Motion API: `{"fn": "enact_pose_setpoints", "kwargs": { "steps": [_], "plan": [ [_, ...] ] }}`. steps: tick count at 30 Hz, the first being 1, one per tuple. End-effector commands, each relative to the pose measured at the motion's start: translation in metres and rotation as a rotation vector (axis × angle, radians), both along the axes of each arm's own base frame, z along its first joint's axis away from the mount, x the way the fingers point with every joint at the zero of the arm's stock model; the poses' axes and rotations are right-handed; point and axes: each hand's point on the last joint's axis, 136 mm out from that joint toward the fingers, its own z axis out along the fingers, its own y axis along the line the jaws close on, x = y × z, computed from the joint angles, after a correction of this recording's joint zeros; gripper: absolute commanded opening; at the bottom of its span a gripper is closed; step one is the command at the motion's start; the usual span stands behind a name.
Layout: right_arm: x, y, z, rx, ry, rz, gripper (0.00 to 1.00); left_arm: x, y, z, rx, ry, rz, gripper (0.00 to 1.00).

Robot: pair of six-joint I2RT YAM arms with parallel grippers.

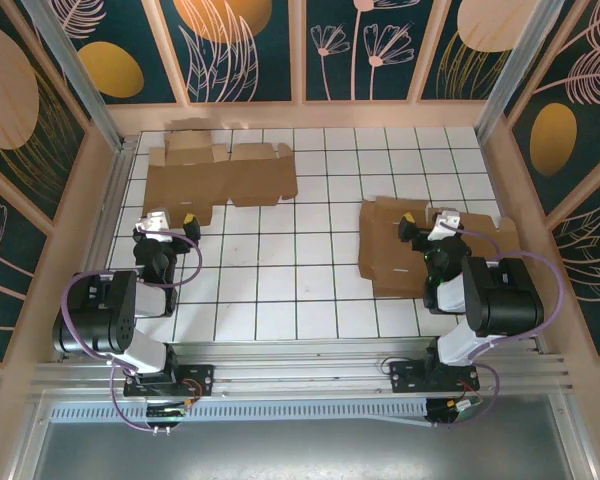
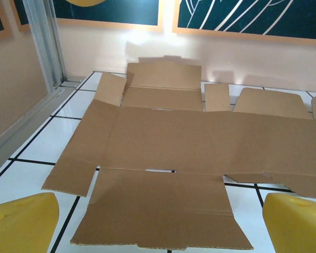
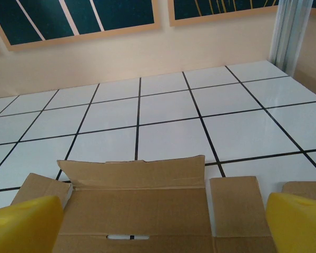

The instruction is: Fold the paper box

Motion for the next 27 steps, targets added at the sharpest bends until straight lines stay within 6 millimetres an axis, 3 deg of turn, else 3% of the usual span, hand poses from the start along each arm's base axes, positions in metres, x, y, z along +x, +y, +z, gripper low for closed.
{"fn": "enact_pose_setpoints", "kwargs": {
  "steps": [1,12,14,18,21,24,26,27],
  "plan": [
    [0.003,-0.001,0.010,0.007,-0.030,0.002,0.99,0.005,-0.002,0.013,0.012,-0.042,-0.006,0.99],
    [0.003,-0.001,0.011,0.008,-0.034,0.004,0.99,0.004,-0.002,0.013,0.012,-0.046,-0.007,0.99],
    [-0.002,0.006,0.013,-0.002,-0.051,0.045,0.99,0.003,-0.002,0.014,0.013,-0.047,-0.010,0.99],
    [-0.016,0.005,0.036,-0.006,-0.104,0.025,0.99,0.001,0.003,0.018,0.009,-0.057,0.021,0.99],
    [-0.021,0.001,0.052,0.073,-0.062,-0.021,0.99,-0.004,0.015,0.034,-0.025,-0.038,0.100,0.99],
    [-0.028,0.025,0.071,0.170,0.000,0.024,0.99,-0.007,0.035,0.053,-0.273,0.015,0.266,0.98],
    [-0.030,0.045,0.086,0.267,0.064,0.070,0.99,-0.001,0.016,0.054,-0.535,0.076,0.223,0.92],
    [-0.030,0.055,0.091,0.323,0.125,0.094,0.99,0.005,-0.009,0.053,-0.650,0.129,0.138,0.90]
  ]
}}
